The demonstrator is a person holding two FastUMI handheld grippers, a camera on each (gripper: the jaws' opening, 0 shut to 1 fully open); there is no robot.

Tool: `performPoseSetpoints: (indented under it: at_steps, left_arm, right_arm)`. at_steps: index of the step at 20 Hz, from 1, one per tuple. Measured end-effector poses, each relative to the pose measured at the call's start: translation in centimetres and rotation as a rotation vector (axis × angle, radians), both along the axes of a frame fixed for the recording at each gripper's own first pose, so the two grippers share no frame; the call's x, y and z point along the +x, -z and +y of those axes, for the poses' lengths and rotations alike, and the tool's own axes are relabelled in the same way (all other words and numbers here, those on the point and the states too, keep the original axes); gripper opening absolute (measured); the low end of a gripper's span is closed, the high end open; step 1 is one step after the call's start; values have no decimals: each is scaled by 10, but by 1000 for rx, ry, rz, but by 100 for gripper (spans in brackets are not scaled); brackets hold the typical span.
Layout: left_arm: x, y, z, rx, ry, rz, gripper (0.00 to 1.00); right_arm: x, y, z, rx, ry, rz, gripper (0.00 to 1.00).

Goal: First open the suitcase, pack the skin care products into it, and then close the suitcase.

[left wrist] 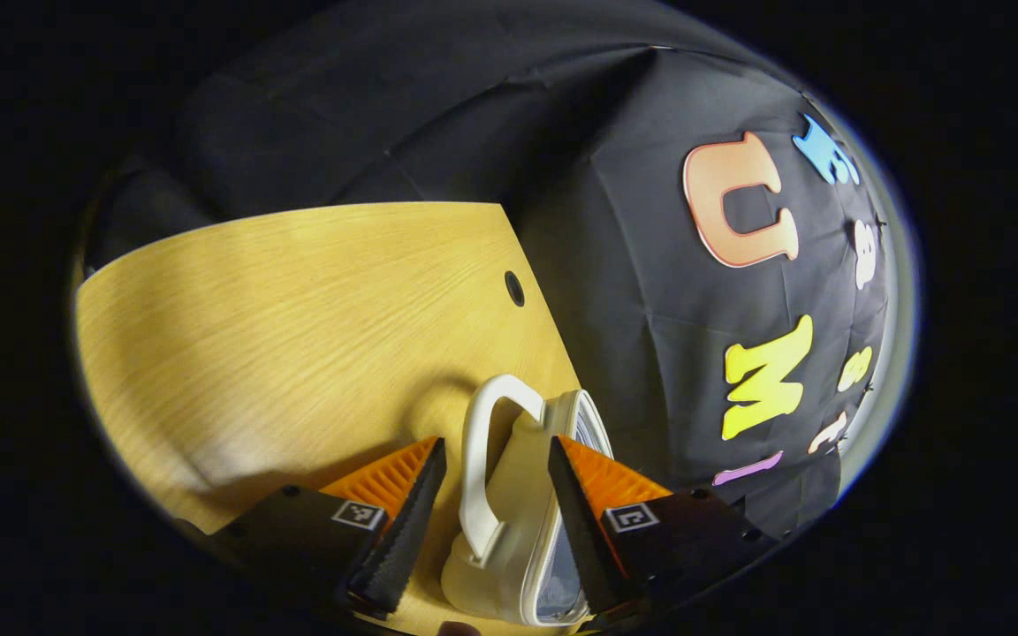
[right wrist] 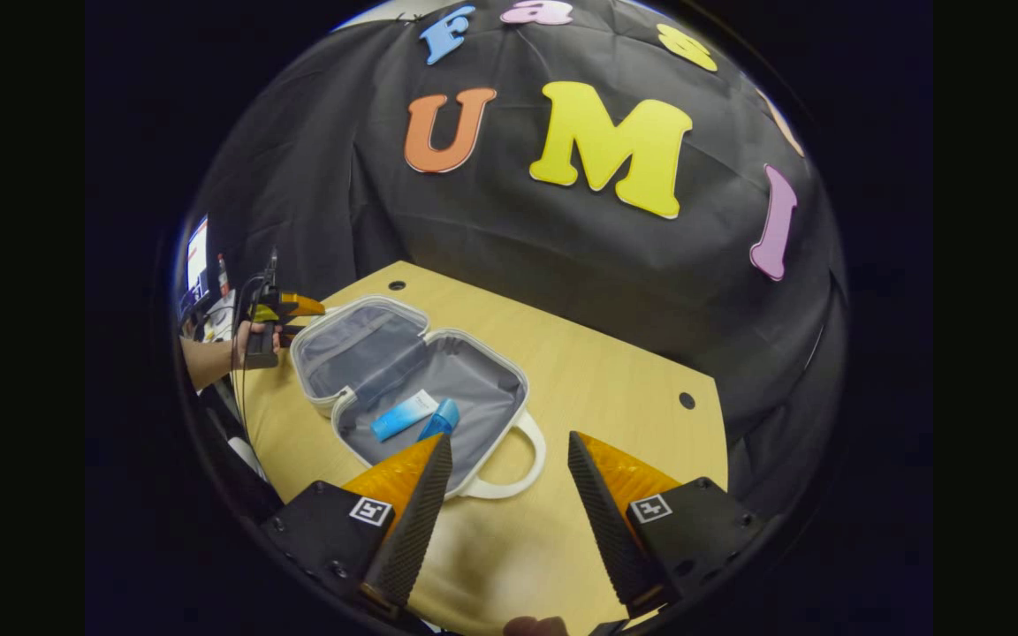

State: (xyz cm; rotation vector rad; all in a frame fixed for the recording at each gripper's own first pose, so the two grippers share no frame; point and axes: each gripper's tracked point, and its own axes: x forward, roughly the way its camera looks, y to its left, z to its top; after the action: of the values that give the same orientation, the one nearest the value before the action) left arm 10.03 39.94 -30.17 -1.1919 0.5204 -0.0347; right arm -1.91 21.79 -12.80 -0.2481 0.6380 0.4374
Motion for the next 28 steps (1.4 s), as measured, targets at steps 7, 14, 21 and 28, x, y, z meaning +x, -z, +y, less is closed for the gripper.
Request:
performPoseSetpoints:
  at_steps: [7,14,21,28]
  left_arm:
    - [14,-32,9,-46,-92,-22,11]
    - [10,-171,-35,49,-22,-233,7]
    - [-1,-278,-190,217,189,-384,7]
    - [8,-260,-360,415,424,-419,8]
  right_arm:
    - [-1,2,-3,63,36,12,78]
    - [-5,-18,-15,159,64,-50,79]
    - [-13,-41,-58,203,127,-135,79]
    - [-20,-48,-137,203,289,-166,79]
